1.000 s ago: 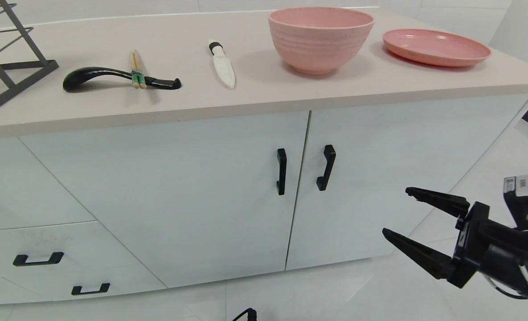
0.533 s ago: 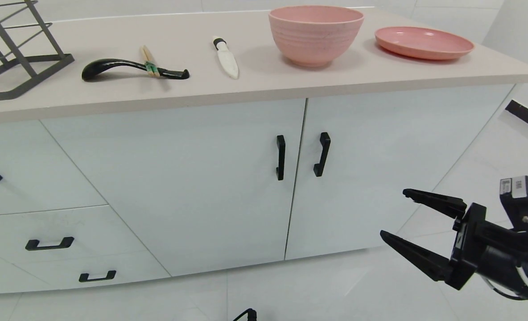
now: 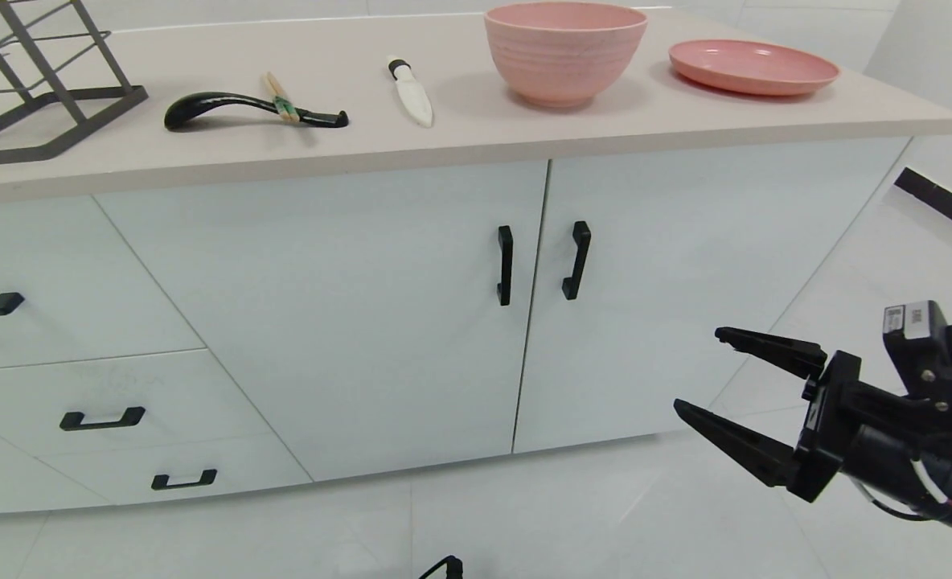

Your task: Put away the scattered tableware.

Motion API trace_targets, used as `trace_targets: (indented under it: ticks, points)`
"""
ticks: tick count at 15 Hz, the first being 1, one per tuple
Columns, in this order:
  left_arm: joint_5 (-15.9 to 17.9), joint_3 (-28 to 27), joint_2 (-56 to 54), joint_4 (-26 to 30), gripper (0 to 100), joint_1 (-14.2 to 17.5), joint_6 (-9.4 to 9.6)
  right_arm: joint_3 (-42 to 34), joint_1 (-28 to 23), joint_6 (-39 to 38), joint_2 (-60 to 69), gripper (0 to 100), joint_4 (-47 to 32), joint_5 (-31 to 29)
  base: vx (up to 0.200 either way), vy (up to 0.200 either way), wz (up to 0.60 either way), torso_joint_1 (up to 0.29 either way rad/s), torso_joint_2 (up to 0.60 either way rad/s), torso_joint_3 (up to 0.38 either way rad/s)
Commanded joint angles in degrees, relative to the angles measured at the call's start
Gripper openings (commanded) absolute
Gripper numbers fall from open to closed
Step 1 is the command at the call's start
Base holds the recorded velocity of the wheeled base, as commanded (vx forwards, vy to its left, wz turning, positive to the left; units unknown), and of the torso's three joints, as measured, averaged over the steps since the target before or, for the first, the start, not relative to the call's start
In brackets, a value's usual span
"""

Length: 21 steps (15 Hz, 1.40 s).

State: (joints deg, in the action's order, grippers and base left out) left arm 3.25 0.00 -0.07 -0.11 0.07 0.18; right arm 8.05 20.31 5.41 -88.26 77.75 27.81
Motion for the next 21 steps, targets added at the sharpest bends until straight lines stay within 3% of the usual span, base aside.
trace_targets:
  ticks: [1,2,3,4,6,8,9,10,11,12,13,14,16,17,19,21]
  points:
    - [0.96,0.00,0.07,-0.07,100,0.01,0.96,-0.31,-0.01,0.12,0.11,100,0.03,0.23,0.000,0.000,0.00,0.000,0.00,0.000]
    - [3.07,0.00,0.07,-1.12,100,0.01,2.28,-0.22,-0.01,0.30,0.02,100,0.03,0.23,0.000,0.000,0.00,0.000,0.00,0.000]
    - [4.30,-3.78,0.07,-15.10,100,0.10,1.93,-0.66,-0.09,0.39,0.11,100,0.03,0.23,0.000,0.000,0.00,0.000,0.00,0.000]
    - [5.36,-5.98,0.60,-17.12,100,0.37,1.93,-0.58,-0.09,0.39,0.11,100,0.03,0.23,0.000,0.000,0.00,0.000,0.00,0.000]
    - [17.05,-15.03,7.54,-16.24,100,0.63,1.84,0.04,-0.01,0.39,0.02,100,0.03,0.49,0.000,0.000,0.00,0.000,0.00,0.000]
    - [21.09,-22.24,19.06,-15.62,100,0.45,2.01,0.30,-0.09,1.27,0.02,100,0.03,1.81,0.000,0.000,0.00,0.000,0.00,0.000]
    - [25.92,-25.31,24.16,-15.62,100,0.63,2.54,0.30,-0.09,1.35,0.11,100,0.03,1.90,0.000,0.000,0.00,0.000,0.00,0.000]
    - [31.11,-26.72,27.76,-15.62,100,0.63,3.77,0.30,-0.09,1.44,0.11,100,0.12,1.90,0.000,0.000,0.00,0.000,0.00,0.000]
    - [32.87,-26.89,29.34,-15.53,100,0.63,4.91,0.39,-0.09,1.44,0.11,100,0.12,1.99,0.000,0.000,0.00,0.000,0.00,0.000]
    - [34.01,-26.89,34.17,-15.45,100,-0.16,10.45,0.66,-0.01,1.53,0.11,100,1.44,3.22,0.000,0.000,0.00,0.000,0.00,0.000]
    - [34.10,-27.33,38.13,-15.45,100,-1.57,14.41,1.27,-0.01,1.62,-0.07,100,1.70,3.75,0.000,0.000,0.00,0.000,0.00,0.000]
    - [34.45,-28.83,42.52,-15.53,100,-3.68,15.55,2.41,-0.09,1.62,-0.25,100,1.79,4.01,0.000,0.000,0.00,0.000,0.00,0.000]
    - [35.59,-32.61,51.58,-16.68,100,-8.69,15.64,4.00,-0.36,2.41,-0.60,100,1.97,5.42,0.000,0.000,0.00,0.000,0.00,0.000]
    - [37.88,-34.10,56.15,-18.44,100,-11.59,15.55,4.00,-0.45,3.29,-0.60,100,2.14,7.35,0.000,0.000,0.00,0.000,0.00,0.000]
    - [48.16,-32.70,67.40,-31.97,100,-13.08,15.55,4.08,-0.01,4.43,-1.04,100,2.49,9.20,0.000,0.000,0.00,0.000,0.00,0.000]
    - [48.51,-30.67,73.02,-38.21,100,-17.48,15.20,4.61,-0.36,4.43,-2.79,100,2.67,9.28,0.000,0.000,0.00,0.000,0.00,0.000]
